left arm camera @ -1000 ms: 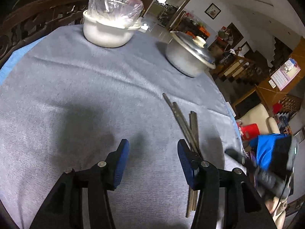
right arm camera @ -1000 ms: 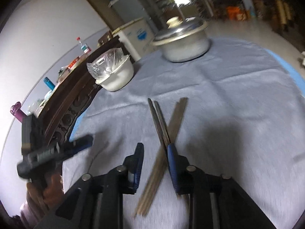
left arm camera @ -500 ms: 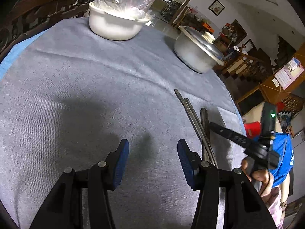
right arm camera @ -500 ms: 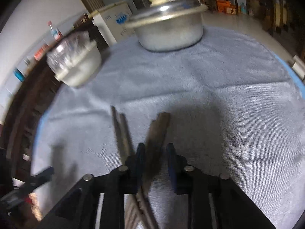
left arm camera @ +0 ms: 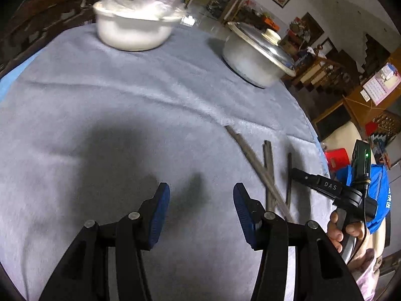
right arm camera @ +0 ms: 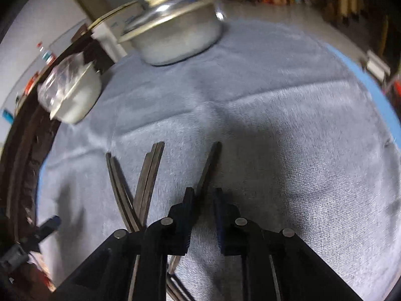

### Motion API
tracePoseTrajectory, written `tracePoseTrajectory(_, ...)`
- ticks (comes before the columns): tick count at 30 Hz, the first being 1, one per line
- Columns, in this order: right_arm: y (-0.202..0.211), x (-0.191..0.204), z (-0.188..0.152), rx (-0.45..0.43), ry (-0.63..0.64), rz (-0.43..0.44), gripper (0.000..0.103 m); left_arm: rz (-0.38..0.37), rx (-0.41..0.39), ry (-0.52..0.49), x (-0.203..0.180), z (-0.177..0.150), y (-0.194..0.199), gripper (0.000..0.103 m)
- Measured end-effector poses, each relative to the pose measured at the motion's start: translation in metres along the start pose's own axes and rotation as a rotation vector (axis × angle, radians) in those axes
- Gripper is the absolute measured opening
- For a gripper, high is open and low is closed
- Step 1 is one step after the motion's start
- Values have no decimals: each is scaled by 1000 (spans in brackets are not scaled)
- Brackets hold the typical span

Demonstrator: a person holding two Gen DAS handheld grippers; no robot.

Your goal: Organize utensils

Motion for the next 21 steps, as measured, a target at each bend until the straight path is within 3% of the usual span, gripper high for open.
tracePoseTrajectory(5,-7,2,14,36,-59,-16,20,-50,67,57,-23,27,-19,54)
tracePoseTrajectory(8,-9,-3,21,50,-82,-10,10,-73,127,128,-31,36,-35,53)
tracePoseTrajectory(11,-5,-9,17,46,-117,56,8,-83,195,204,-36,38,-56,52)
tracePoseTrajectory(16,7,-27,10,-10,-204,216,7,-66,212,279,-39,43,-78,50)
tracePoseTrajectory(18,19,-32,6,-52,-207,257,7,-53,195,279,-41,47,-80,44)
tracePoseTrajectory(21,35,-33,4,-107,-207,308,7,-31,202,272,-40,48,-86,16)
Point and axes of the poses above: each gripper's, at about its wrist camera, not at the fingertips, and y roughly against the way its jaws point, x to its left, z to its top, the point moved 5 cm from there along -y, roughly the way its jaws point, and after that the axes turned 6 degrees about z, right-handed, at the moved point
